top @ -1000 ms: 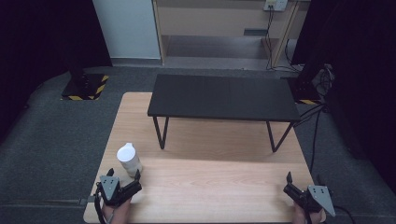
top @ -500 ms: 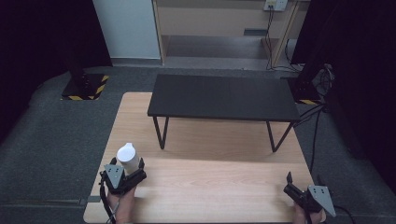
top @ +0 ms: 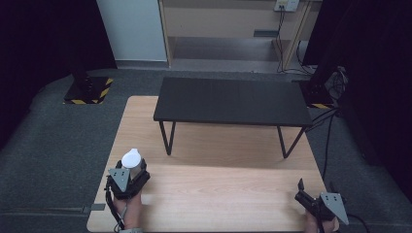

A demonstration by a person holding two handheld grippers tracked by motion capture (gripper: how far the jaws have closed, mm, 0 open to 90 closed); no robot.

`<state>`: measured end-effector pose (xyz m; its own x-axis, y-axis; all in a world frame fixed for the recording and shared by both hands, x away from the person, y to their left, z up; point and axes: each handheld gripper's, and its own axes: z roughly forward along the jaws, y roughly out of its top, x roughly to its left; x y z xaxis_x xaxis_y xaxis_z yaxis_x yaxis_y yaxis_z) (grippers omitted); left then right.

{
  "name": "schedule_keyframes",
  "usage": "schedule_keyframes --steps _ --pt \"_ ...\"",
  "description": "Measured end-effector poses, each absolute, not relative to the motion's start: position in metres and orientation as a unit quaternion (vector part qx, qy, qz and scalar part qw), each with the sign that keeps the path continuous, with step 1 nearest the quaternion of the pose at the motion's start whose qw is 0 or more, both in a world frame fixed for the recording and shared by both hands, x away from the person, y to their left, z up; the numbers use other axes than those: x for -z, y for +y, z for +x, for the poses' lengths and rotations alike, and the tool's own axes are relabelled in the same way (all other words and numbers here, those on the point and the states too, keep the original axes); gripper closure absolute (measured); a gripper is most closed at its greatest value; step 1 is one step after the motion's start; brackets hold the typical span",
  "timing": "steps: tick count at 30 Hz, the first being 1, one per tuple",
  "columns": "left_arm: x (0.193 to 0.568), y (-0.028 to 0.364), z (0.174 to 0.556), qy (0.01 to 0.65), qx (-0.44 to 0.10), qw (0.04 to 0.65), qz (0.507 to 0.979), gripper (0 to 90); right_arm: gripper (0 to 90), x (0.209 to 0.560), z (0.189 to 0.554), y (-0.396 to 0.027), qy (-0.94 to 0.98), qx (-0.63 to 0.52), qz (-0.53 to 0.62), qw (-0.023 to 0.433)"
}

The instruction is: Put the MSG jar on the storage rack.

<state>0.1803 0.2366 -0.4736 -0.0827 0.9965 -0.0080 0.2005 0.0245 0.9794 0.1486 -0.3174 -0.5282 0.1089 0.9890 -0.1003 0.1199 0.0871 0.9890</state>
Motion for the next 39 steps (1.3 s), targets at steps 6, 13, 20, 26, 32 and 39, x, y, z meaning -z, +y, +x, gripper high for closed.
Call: schedule_keyframes --steps 6,13,20,26,32,39 --pt "0.475 0.235 0.180 0.563 -0.467 0.432 0.529 30.4 0.7 0.528 0.148 -0.319 0.514 -0.422 0.537 0.518" --pt "0.469 0.234 0.178 0.570 -0.460 0.432 0.527 30.7 0.6 0.527 0.149 -0.318 0.523 -0.416 0.534 0.518" --pt "0.441 0.219 0.169 0.535 -0.472 0.456 0.532 30.8 0.7 0.527 0.150 -0.317 0.528 -0.412 0.532 0.519" --pt "0.398 0.204 0.173 0.516 -0.467 0.477 0.537 30.7 0.7 0.526 0.150 -0.317 0.529 -0.411 0.530 0.519" --pt "0.351 0.193 0.184 0.491 -0.448 0.510 0.546 30.7 0.7 0.526 0.151 -0.318 0.531 -0.412 0.531 0.516" --pt "0.301 0.174 0.212 0.462 -0.455 0.524 0.552 30.7 0.7 0.526 0.151 -0.318 0.530 -0.412 0.530 0.518"
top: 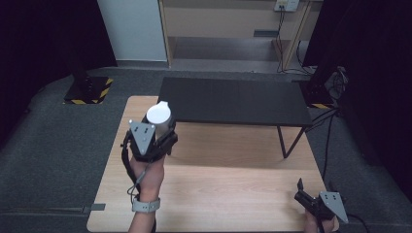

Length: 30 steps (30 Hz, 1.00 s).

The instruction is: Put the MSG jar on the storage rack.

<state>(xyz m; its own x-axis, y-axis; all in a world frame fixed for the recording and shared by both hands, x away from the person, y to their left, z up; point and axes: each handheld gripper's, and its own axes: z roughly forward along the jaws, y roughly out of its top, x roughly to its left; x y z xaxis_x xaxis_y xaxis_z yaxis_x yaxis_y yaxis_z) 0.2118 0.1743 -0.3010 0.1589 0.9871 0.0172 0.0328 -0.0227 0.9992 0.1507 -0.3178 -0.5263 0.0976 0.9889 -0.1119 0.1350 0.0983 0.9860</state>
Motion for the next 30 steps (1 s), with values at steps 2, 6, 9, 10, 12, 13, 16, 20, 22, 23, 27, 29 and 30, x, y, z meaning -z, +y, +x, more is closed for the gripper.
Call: schedule_keyframes --steps 2,6,9,10,12,13,16,20,22,23,27,29,30 --pt "0.291 0.171 0.226 0.455 -0.458 0.528 0.552 30.7 0.7 0.526 0.150 -0.318 0.529 -0.413 0.530 0.518" --pt "0.280 0.162 0.257 0.455 -0.462 0.526 0.550 30.7 0.7 0.526 0.151 -0.318 0.530 -0.412 0.531 0.516" --pt "0.276 0.157 0.286 0.457 -0.465 0.525 0.548 30.7 0.6 0.526 0.151 -0.318 0.531 -0.412 0.531 0.516" --pt "0.276 0.156 0.292 0.458 -0.465 0.525 0.547 30.7 0.7 0.526 0.151 -0.318 0.531 -0.411 0.531 0.517" --pt "0.276 0.154 0.297 0.458 -0.466 0.524 0.546 30.7 0.6 0.525 0.151 -0.317 0.532 -0.410 0.531 0.516" --pt "0.276 0.152 0.309 0.459 -0.467 0.521 0.548 30.7 0.7 0.525 0.152 -0.317 0.532 -0.410 0.531 0.516" --pt "0.278 0.149 0.326 0.459 -0.466 0.519 0.550 30.7 0.7 0.526 0.152 -0.317 0.531 -0.410 0.532 0.517" --pt "0.282 0.146 0.344 0.462 -0.468 0.510 0.554 30.7 0.7 0.526 0.152 -0.317 0.531 -0.409 0.531 0.518" --pt "0.283 0.145 0.350 0.466 -0.466 0.510 0.553 30.7 0.7 0.526 0.153 -0.316 0.532 -0.407 0.531 0.519" --pt "0.284 0.145 0.357 0.471 -0.464 0.508 0.552 30.7 0.6 0.525 0.154 -0.316 0.534 -0.405 0.530 0.519" --pt "0.285 0.143 0.363 0.474 -0.463 0.507 0.551 30.7 0.6 0.525 0.155 -0.316 0.536 -0.403 0.529 0.520" --pt "0.286 0.143 0.365 0.473 -0.463 0.505 0.553 30.7 0.7 0.525 0.155 -0.316 0.537 -0.402 0.529 0.520" --pt "0.286 0.142 0.365 0.473 -0.462 0.505 0.554 30.7 0.7 0.525 0.155 -0.315 0.537 -0.402 0.529 0.520"
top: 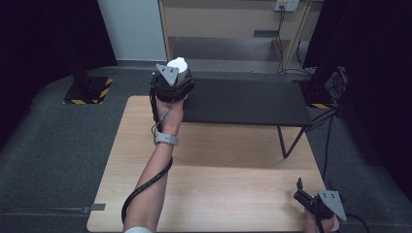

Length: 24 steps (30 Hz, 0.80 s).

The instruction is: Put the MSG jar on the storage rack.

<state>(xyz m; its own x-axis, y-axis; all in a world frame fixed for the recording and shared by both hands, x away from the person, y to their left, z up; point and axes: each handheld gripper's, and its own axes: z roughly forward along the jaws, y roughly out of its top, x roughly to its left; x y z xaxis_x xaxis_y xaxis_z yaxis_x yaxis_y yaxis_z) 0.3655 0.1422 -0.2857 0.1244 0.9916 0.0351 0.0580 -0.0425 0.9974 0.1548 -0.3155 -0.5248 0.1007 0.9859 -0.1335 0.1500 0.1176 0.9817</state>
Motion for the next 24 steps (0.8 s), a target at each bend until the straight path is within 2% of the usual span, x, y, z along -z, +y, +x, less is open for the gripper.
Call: schedule_keyframes --steps 17,18,21,24 --pt "0.284 0.140 0.367 0.462 -0.469 0.493 0.570 30.0 0.7 0.525 0.154 -0.315 0.536 -0.402 0.530 0.520" --pt "0.284 0.140 0.367 0.461 -0.468 0.493 0.571 27.7 0.7 0.525 0.154 -0.315 0.536 -0.402 0.530 0.520" --pt "0.281 0.148 0.367 0.459 -0.453 0.501 0.578 13.0 0.7 0.524 0.155 -0.315 0.537 -0.402 0.530 0.519" --pt "0.287 0.154 0.355 0.435 -0.465 0.510 0.578 6.4 0.6 0.524 0.154 -0.315 0.536 -0.402 0.530 0.519"
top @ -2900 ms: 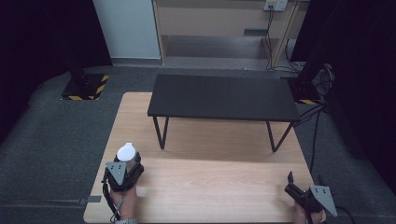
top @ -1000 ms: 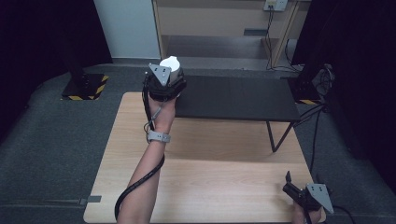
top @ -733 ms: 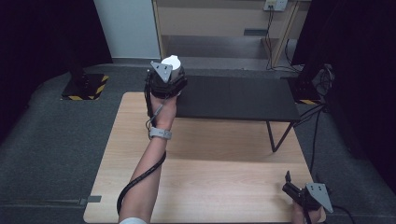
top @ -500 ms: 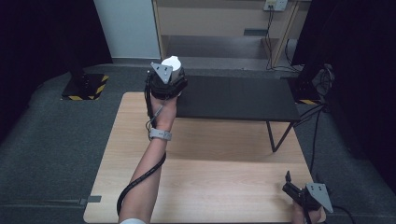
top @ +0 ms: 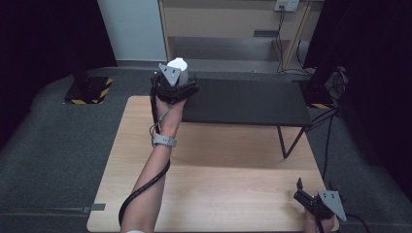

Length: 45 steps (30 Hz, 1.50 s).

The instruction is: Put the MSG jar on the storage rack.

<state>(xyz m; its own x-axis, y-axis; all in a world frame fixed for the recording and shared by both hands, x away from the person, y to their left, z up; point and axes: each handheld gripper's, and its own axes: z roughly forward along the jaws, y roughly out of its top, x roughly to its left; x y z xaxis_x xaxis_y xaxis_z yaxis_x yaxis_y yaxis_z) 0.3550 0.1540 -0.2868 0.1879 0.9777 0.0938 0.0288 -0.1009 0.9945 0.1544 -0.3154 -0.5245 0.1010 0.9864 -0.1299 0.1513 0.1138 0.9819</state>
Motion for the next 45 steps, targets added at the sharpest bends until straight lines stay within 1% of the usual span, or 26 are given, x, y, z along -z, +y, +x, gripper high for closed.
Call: schedule_keyframes --steps 3,6,9,12,15,23,24,25,28,31,34,36,43,45 --pt "0.293 0.167 0.335 0.410 -0.469 0.525 0.581 0.2 0.7 0.524 0.154 -0.316 0.536 -0.404 0.530 0.518" --pt "0.304 0.182 0.310 0.388 -0.473 0.536 0.582 0.0 0.7 0.524 0.154 -0.316 0.537 -0.404 0.531 0.517" --pt "0.318 0.200 0.284 0.384 -0.471 0.544 0.578 0.0 0.7 0.524 0.154 -0.316 0.538 -0.404 0.530 0.516" --pt "0.338 0.216 0.257 0.391 -0.474 0.547 0.568 0.0 0.7 0.524 0.154 -0.316 0.538 -0.404 0.530 0.516" --pt "0.361 0.229 0.236 0.408 -0.483 0.536 0.559 0.0 0.7 0.524 0.154 -0.316 0.539 -0.404 0.530 0.515" --pt "0.415 0.267 0.203 0.446 -0.462 0.512 0.570 0.0 0.7 0.524 0.153 -0.316 0.540 -0.406 0.528 0.514" --pt "0.425 0.271 0.198 0.463 -0.459 0.497 0.573 0.0 0.6 0.524 0.153 -0.316 0.540 -0.406 0.528 0.514" --pt "0.425 0.271 0.198 0.463 -0.459 0.497 0.573 0.0 0.6 0.524 0.153 -0.316 0.540 -0.406 0.528 0.514" --pt "0.443 0.273 0.190 0.491 -0.458 0.474 0.570 0.0 0.7 0.524 0.152 -0.317 0.541 -0.407 0.528 0.514" --pt "0.460 0.279 0.186 0.516 -0.442 0.465 0.568 0.0 0.7 0.524 0.152 -0.317 0.540 -0.408 0.527 0.513" --pt "0.475 0.284 0.183 0.524 -0.434 0.454 0.575 0.0 0.7 0.524 0.152 -0.317 0.542 -0.407 0.526 0.513" --pt "0.480 0.284 0.182 0.535 -0.430 0.441 0.579 0.0 0.7 0.524 0.152 -0.317 0.544 -0.406 0.525 0.513" --pt "0.499 0.290 0.183 0.558 -0.411 0.437 0.573 0.0 0.7 0.524 0.152 -0.317 0.547 -0.403 0.522 0.516" --pt "0.499 0.289 0.184 0.564 -0.406 0.430 0.576 0.0 0.6 0.524 0.152 -0.316 0.547 -0.402 0.522 0.517"
